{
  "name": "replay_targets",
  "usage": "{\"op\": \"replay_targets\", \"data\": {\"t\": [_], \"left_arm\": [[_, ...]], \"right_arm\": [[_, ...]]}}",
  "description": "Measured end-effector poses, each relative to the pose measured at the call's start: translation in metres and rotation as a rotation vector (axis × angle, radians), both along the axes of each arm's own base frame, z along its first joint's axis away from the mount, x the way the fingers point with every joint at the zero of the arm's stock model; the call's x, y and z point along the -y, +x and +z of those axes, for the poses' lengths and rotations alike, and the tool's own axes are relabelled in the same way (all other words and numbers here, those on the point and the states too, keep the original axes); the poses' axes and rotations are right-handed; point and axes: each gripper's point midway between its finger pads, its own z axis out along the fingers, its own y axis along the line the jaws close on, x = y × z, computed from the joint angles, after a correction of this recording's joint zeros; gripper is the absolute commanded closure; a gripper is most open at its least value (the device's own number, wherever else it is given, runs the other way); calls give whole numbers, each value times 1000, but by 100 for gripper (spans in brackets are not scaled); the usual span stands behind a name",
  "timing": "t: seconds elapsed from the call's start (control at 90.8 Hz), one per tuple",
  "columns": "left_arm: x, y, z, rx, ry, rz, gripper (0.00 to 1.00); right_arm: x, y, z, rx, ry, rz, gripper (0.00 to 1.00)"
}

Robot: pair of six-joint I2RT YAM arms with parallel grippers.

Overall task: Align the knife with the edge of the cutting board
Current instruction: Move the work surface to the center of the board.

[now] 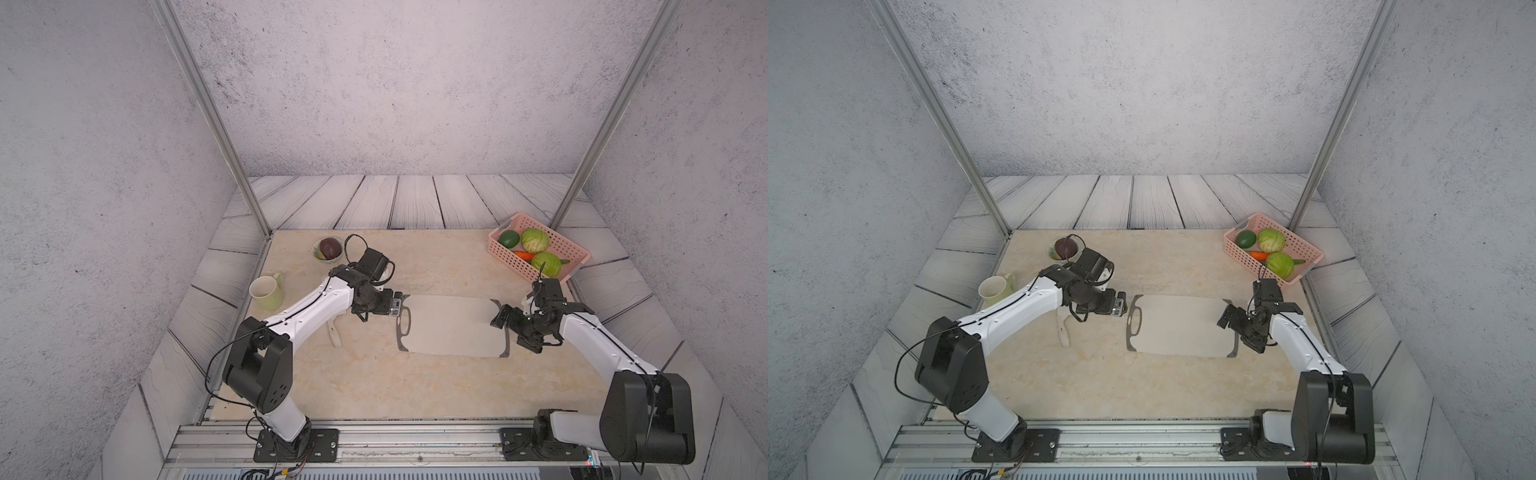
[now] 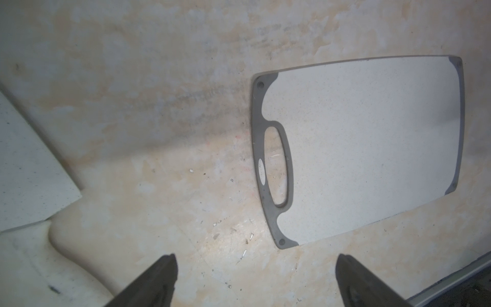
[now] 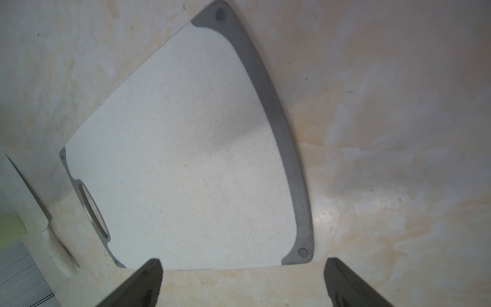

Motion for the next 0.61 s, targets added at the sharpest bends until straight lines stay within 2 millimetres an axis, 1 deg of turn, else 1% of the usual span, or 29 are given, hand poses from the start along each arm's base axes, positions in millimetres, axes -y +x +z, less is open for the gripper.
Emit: {"op": "replay_targets", "data": {"t": [0.198,0.352,0.462,0.605], "left_arm": [[-2,1,-4,24,-22,11,2],[-10,5,4,62,-57,69,2],[-7,10,6,71,-84,106,2],[-10,11,-7,54,-81,148,2]], "right_arm": [[-2,5,-4,1,19,8,1],[-3,8,-15,-16,26,23,1],[-3,7,-20,-21,23,32,1],[-4,7,-22,-16,28,38,1]]}}
